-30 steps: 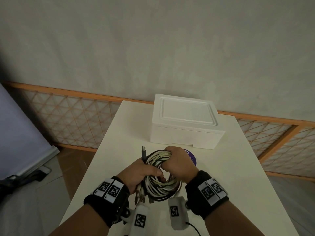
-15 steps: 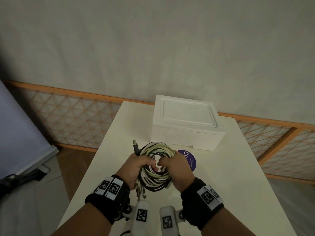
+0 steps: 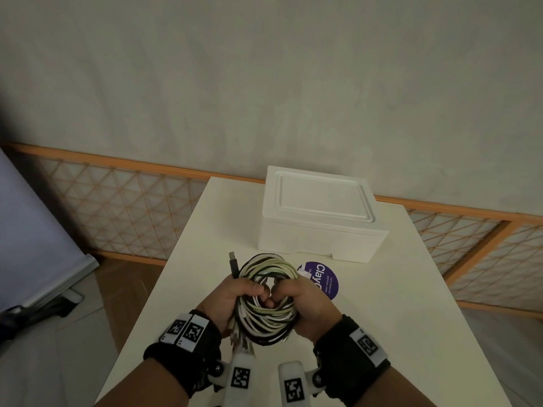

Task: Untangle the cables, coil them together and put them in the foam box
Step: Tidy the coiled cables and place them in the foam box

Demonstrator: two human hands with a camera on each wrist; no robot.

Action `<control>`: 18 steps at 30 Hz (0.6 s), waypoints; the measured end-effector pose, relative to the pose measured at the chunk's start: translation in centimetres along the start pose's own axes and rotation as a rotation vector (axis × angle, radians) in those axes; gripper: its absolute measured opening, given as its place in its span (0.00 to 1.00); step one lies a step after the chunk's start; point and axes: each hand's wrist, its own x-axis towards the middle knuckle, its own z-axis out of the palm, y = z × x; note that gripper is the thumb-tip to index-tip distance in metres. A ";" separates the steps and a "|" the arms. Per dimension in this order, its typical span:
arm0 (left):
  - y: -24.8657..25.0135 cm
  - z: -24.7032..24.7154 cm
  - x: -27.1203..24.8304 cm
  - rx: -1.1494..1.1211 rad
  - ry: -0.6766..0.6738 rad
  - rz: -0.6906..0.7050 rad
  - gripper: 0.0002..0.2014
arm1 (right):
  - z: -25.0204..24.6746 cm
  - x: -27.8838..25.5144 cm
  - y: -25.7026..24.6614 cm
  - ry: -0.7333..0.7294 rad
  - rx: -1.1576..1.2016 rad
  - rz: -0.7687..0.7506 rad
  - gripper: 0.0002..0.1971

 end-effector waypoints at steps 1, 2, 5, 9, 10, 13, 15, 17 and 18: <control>-0.3 -0.1 0.1 -0.001 0.067 -0.031 0.06 | -0.3 0.2 0.2 0.017 -0.010 0.026 0.06; -0.7 -0.3 0.2 -0.004 0.124 -0.055 0.05 | -0.7 0.5 0.3 0.029 -0.023 0.045 0.06; -1.5 -0.2 0.3 -0.020 0.231 -0.069 0.04 | -1.3 1.6 0.3 0.088 -0.095 0.066 0.06; -1.4 0.3 0.7 -0.057 0.303 -0.005 0.04 | -1.5 2.7 0.1 0.188 -0.225 0.050 0.08; -1.3 0.4 0.9 -0.074 0.321 0.015 0.05 | -1.7 3.0 0.4 0.187 -0.223 0.044 0.05; -1.4 0.3 1.5 -0.064 0.359 0.075 0.06 | -1.9 4.0 1.3 0.221 -0.174 0.010 0.08; -1.6 0.2 1.7 -0.021 0.365 0.086 0.08 | -2.5 5.0 2.3 0.250 -0.201 -0.021 0.13; -1.8 0.0 1.9 -0.020 0.347 0.047 0.09 | -3.0 6.0 3.2 0.202 -0.213 -0.024 0.11; -1.7 -0.1 2.0 -0.022 0.345 0.023 0.08 | -3.1 6.0 3.2 0.154 -0.181 -0.004 0.11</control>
